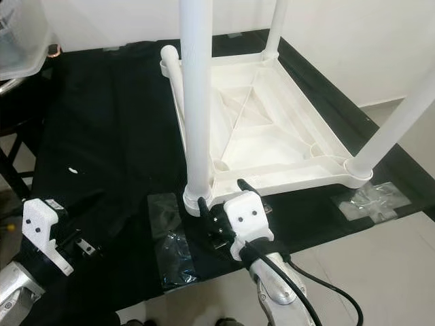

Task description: Building children table

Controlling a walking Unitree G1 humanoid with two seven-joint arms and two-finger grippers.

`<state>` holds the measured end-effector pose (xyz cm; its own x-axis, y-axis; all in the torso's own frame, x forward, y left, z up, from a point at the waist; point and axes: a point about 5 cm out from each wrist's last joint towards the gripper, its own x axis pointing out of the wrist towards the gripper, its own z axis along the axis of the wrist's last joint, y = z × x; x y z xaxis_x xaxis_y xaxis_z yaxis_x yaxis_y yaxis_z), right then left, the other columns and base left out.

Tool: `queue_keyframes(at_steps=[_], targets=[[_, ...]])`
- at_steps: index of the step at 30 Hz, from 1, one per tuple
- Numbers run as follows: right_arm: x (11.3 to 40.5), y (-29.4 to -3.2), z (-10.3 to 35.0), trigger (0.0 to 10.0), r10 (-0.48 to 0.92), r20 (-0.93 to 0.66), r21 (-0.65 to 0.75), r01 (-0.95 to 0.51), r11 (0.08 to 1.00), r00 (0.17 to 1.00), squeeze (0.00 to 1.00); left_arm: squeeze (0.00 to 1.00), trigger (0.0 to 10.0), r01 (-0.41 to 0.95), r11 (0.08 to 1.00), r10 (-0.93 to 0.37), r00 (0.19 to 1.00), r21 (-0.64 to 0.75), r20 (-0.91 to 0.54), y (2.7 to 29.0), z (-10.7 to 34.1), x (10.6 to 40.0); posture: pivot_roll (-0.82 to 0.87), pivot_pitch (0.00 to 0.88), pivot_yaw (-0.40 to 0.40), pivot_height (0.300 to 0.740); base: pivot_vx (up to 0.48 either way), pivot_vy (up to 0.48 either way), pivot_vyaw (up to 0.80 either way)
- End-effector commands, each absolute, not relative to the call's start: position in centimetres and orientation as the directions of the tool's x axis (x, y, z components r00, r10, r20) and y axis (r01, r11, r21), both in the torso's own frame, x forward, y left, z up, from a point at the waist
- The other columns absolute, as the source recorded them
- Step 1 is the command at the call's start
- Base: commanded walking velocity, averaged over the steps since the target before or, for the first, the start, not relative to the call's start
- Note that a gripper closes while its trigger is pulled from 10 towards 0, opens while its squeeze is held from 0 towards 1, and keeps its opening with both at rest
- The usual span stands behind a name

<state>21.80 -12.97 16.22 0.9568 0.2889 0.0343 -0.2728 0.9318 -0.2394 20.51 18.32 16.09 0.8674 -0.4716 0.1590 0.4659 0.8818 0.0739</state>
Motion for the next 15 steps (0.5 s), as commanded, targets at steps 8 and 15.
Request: queue_keyframes(at_steps=[8, 15], targets=[[21.5, -14.1, 15.4, 10.0, 0.232, 0.011, -0.242, -0.222, 0.945, 0.973, 0.0, 0.0, 10.0, 0.296, 0.955, -0.295, 0.945, 0.017, 0.139, 20.2, 13.7, 20.5, -0.01, 0.151, 0.018, 0.74, 0.0, 0.0, 0.0], [21.3, -14.5, 15.1, 10.0, 0.203, 0.015, -0.234, -0.194, 0.953, 0.979, 0.0, 0.0, 10.0, 0.247, 0.969, -0.245, 0.957, 0.006, 0.157, 20.5, 13.2, 20.7, -0.02, 0.137, 0.022, 0.74, 0.0, 0.0, 0.0]])
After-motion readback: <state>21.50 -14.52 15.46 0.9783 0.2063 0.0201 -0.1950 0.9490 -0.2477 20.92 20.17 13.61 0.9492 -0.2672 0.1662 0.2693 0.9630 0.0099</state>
